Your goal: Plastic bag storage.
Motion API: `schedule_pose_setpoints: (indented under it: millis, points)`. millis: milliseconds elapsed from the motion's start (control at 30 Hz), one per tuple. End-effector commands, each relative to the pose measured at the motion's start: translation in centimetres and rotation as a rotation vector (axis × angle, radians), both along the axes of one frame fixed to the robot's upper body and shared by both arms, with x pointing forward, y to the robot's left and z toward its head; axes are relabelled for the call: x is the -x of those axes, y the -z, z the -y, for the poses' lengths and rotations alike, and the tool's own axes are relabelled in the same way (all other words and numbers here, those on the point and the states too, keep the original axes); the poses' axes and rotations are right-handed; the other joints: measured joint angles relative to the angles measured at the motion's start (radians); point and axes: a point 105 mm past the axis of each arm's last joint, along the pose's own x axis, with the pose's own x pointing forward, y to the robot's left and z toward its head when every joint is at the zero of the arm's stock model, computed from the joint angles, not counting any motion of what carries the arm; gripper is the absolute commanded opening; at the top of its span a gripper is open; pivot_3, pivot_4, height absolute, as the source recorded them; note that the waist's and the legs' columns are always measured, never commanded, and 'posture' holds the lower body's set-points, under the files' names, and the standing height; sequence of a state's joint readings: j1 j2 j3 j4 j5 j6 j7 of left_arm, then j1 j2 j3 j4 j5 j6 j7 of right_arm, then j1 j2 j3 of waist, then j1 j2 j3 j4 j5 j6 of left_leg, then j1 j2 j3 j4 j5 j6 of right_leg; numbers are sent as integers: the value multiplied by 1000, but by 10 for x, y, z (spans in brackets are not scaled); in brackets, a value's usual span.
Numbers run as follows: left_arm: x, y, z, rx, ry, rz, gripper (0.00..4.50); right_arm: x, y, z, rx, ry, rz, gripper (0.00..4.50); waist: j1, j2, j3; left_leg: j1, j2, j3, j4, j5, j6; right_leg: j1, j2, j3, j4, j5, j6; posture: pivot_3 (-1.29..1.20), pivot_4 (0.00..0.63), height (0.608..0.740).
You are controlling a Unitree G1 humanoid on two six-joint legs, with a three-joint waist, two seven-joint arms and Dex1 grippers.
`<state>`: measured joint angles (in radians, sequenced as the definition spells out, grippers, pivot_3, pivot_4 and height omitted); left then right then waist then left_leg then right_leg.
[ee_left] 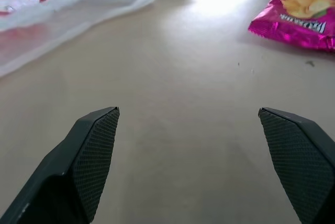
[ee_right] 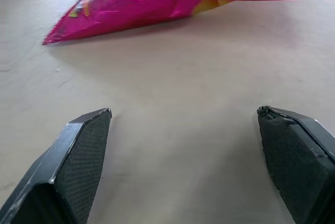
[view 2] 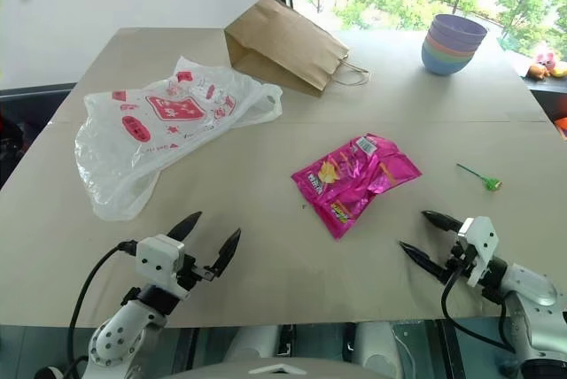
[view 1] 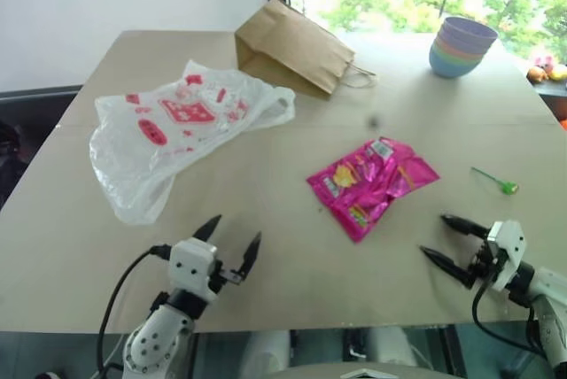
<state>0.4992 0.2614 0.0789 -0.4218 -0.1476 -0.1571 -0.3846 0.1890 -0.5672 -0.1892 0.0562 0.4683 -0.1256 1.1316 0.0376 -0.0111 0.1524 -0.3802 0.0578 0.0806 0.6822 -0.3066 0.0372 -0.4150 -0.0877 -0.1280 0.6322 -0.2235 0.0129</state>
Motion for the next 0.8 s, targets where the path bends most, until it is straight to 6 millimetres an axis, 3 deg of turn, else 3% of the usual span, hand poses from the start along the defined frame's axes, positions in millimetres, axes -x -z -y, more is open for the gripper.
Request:
schedule_pose_setpoints:
  millis: [33,267,400,533,800]
  points:
    - [1,-28,-8,-24,-87,141,4430,7,-25,-26,-49,-143,35,4493,-2,0,0,0,0,0,0,0,0,0,0,0,1,0,0,0,150,740]
    - [14,-55,-7,-108,-179,280,4430,23,-68,-84,-144,-383,64,4493,-2,0,1,0,0,0,2,0,0,-1,0,1,3,-1,1,0,150,740]
    - [14,-66,-44,-181,-429,338,4430,21,-81,-104,-158,-451,85,4493,1,-1,0,0,0,-1,3,0,0,0,0,1,3,-1,1,0,150,740]
    - [19,-64,-79,-221,-616,315,4430,16,-84,-108,-148,-490,94,4493,-1,-1,1,0,0,0,3,0,0,-1,0,1,4,0,0,0,150,740]
    - [-7,-42,-111,-241,-635,178,4430,10,-87,-117,-156,-528,92,4493,-1,-2,0,0,0,-1,5,0,0,0,0,0,6,0,0,0,150,740]
